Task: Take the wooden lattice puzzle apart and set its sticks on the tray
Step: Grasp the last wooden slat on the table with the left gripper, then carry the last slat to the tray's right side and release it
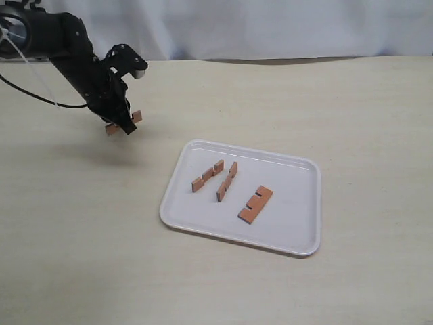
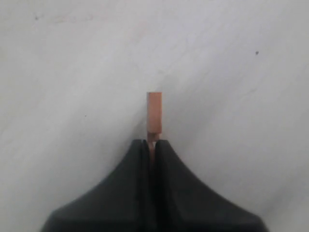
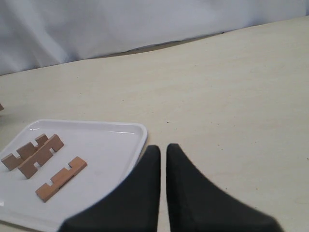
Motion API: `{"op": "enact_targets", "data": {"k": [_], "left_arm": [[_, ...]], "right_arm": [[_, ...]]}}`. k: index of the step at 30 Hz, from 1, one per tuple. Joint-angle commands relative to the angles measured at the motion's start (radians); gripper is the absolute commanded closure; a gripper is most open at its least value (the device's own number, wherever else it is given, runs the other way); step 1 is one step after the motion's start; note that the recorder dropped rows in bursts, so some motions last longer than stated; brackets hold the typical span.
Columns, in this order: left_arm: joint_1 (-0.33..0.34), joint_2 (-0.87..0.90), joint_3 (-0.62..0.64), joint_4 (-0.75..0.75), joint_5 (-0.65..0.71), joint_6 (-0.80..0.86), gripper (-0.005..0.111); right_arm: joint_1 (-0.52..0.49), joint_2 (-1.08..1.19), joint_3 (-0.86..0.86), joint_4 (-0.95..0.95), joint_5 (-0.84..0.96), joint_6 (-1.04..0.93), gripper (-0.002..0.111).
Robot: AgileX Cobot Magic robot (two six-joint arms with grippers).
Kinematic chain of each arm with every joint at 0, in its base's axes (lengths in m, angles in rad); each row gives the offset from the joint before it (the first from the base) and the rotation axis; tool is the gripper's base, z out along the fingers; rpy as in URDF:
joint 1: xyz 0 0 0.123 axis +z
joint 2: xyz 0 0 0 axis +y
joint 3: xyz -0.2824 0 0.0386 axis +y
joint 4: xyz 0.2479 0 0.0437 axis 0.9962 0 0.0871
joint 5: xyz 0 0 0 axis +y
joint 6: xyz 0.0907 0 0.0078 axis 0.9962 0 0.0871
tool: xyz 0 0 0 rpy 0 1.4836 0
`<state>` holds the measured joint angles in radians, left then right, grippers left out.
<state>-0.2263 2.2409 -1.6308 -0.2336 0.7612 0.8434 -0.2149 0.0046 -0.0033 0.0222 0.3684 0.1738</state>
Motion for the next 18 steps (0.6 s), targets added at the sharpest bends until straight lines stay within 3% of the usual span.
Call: {"op": "enact_targets", "data": {"k": [1,9,12,18], "left_arm": [[-0.035,-0.083,0.000,-0.037,0.049,-0.070,0.107],[-0.182,-0.165,0.000,-0.039,0.141,-0.290,0.107],[-0.294,-0.162,0.000,-0.039,0.141,-0.403,0.107],[-0.483,-0.147,0.000,-0.039,0.024,-0.405,0.107]], "right_arm": [[-0.003,-0.005,0.003,-0.008,-0.004,-0.005,0.104],[-0.003,-0.005,0.003,-0.008,-0.004,-0.005,0.104],[-0.003,-0.005,0.003,-0.008,-0.004,-0.005,0.104],[-0.003,-0.005,0.003,-0.008,-0.004,-0.005,0.104]]}}
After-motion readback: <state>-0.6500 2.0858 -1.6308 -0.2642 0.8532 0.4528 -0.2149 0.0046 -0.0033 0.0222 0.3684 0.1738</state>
